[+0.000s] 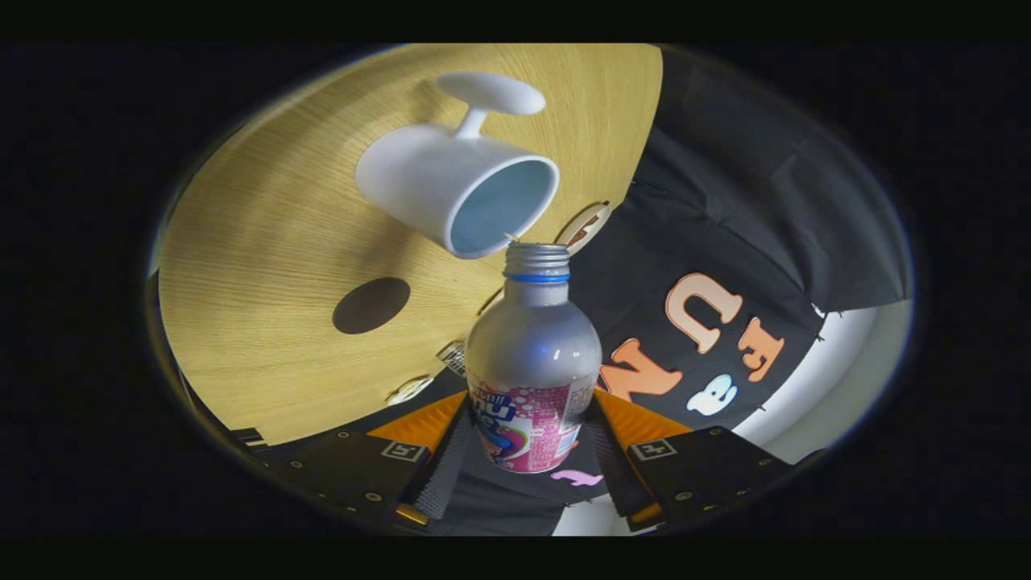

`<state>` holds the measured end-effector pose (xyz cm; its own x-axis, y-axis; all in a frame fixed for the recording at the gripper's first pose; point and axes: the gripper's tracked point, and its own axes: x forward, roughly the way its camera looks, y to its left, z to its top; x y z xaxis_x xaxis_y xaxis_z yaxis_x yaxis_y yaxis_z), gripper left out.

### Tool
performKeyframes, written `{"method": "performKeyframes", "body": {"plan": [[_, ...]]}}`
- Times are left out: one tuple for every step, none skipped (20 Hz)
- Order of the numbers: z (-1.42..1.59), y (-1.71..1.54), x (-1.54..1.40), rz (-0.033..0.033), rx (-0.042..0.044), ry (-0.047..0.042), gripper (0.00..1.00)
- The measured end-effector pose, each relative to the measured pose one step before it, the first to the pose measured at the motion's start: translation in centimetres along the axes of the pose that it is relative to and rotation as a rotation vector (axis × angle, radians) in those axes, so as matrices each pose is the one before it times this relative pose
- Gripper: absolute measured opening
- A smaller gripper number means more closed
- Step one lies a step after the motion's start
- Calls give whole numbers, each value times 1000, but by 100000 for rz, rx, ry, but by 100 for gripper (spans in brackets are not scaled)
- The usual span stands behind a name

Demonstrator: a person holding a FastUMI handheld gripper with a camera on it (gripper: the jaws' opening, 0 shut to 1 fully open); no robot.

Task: Take the bottle from table, then pour the juice into the cup, finally place the bottle on the coaster

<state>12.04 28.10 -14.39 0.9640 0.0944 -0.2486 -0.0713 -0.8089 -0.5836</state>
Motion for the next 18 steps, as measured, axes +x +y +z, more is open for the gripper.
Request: {"method": "performKeyframes", "body": {"plan": [[-50, 155, 47, 318, 2484, 67, 77], [-35, 324, -80, 1316, 2956, 176, 77], [-116, 287, 245, 1522, 3688, -362, 77], [-25, 248, 111, 1202, 3924, -322, 77], [-216, 164, 91, 530, 3476, -81, 77], [33, 234, -68, 439, 3036, -45, 77], [46, 302, 137, 754, 3314, -682, 77], [-117, 365, 152, 1029, 4112, -256, 77], [-361, 459, 354, 1320, 4903, -187, 77], [-106, 583, 162, 2098, 5683, -677, 77], [-289, 1040, 193, 2944, 6350, -164, 77], [-55, 662, -71, 1733, 5906, -900, 77], [-30, 667, -812, 373, 4785, -618, 77], [0, -16, -473, -803, 4395, -775, 77], [53, -278, -11, -174, 5307, -881, 77], [-46, 154, 25, 1063, 6193, -448, 78], [-193, 142, 431, 1167, 5705, -661, 78], [-35, 63, -23, 964, 4495, -734, 77]]}}
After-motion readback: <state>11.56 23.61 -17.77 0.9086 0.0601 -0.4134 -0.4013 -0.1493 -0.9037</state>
